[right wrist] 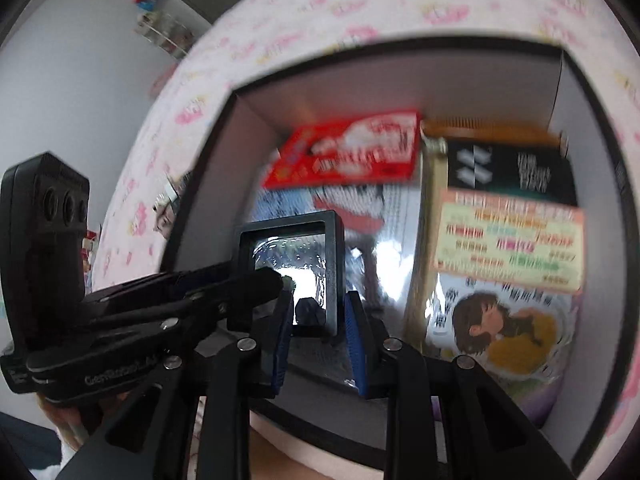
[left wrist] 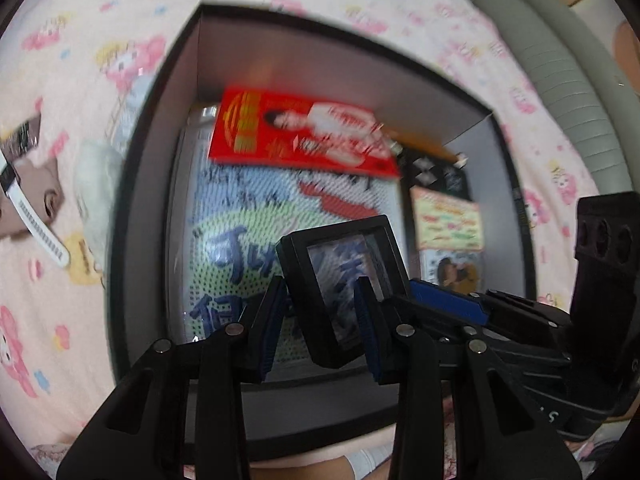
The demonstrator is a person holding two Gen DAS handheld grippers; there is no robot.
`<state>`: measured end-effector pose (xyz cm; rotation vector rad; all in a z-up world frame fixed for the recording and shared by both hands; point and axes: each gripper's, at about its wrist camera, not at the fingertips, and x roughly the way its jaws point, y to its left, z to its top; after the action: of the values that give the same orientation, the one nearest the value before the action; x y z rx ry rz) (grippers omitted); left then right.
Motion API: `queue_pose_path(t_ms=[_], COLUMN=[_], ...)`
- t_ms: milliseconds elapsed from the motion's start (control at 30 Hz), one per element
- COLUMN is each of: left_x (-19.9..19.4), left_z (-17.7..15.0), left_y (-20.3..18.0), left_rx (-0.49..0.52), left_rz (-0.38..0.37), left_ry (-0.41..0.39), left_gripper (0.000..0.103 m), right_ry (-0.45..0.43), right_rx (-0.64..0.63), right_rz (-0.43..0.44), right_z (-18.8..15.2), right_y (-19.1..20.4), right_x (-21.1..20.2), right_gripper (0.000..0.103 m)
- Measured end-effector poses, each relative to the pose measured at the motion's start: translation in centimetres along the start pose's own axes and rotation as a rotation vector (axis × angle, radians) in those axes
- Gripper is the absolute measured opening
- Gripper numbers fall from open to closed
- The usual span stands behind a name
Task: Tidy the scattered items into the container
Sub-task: 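Carry the black frame with the left gripper over the box, then lower the black frame into the box onto the Shin-chan package and release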
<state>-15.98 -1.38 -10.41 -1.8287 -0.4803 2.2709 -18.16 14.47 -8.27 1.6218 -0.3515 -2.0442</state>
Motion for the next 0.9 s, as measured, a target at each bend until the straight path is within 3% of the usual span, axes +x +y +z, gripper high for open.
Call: queue_pose_path(t_ms=[67, 167, 233, 300, 367, 400, 567, 700, 800, 900], left_x=[0.3, -0.9, -1.8, -1.9, -1.3, -0.8, 1.1, 1.9, 1.5, 0.6], left_z=[0.1, 0.2, 0.7, 1.1, 1.6, 1.8, 1.8, 1.8, 1.8, 1.2], left_y=[0.1, 0.0, -0.3, -1.2, -2.1, -2.5, -5.1, -5.3, -3.7, -1.7], left_rx=[0.004, 0.014, 0.025, 0.056, 0.087, 0.095, 0.156, 0.147, 0.072, 0.024], left_rz=[0.029, 0.049, 0.057, 0.061, 0.027, 0.001, -0.136, -0.072, 0.061, 0.01], left_ry=[0.021, -0.012, -0.051, -0.073, -0.083, -0.073, -0.009, 0.025, 0.038, 0.038], left_gripper=[0.034, 0.036, 0.036, 0.036, 0.035, 0.035, 0.033, 0.029, 0.029, 0.029], right_ry=[0.026, 0.02, -0.034, -0.113, -0.16, -0.156, -0.171, -0.222, -0.186, -0.156], right_rx=[0.014, 0.021, 0.033, 0.025, -0.003, -0.006, 0.024, 0.061, 0.053, 0.042], right_rz=[-0.002, -0.002, -0.005, -0.103, -0.228, -0.25, -0.271, -0.315, -0.288, -0.265], right_z=[0.0, 0.2, 0.4, 0.6, 0.9, 1.0, 0.7, 0.7, 0.9, 0.7], right_y=[-0.3, -0.6, -0.8, -1.0, -1.0, -1.1, -2.2, -2.5, -2.4, -1.9], right_x=[0.7, 0.3, -1.1, -2.3, -2.7, -2.6, -3.2, -4.5, -3.4, -2.7], right_gripper=[0.023, 0.023, 0.023, 0.023, 0.023, 0.023, 0.023, 0.023, 0.023, 0.023])
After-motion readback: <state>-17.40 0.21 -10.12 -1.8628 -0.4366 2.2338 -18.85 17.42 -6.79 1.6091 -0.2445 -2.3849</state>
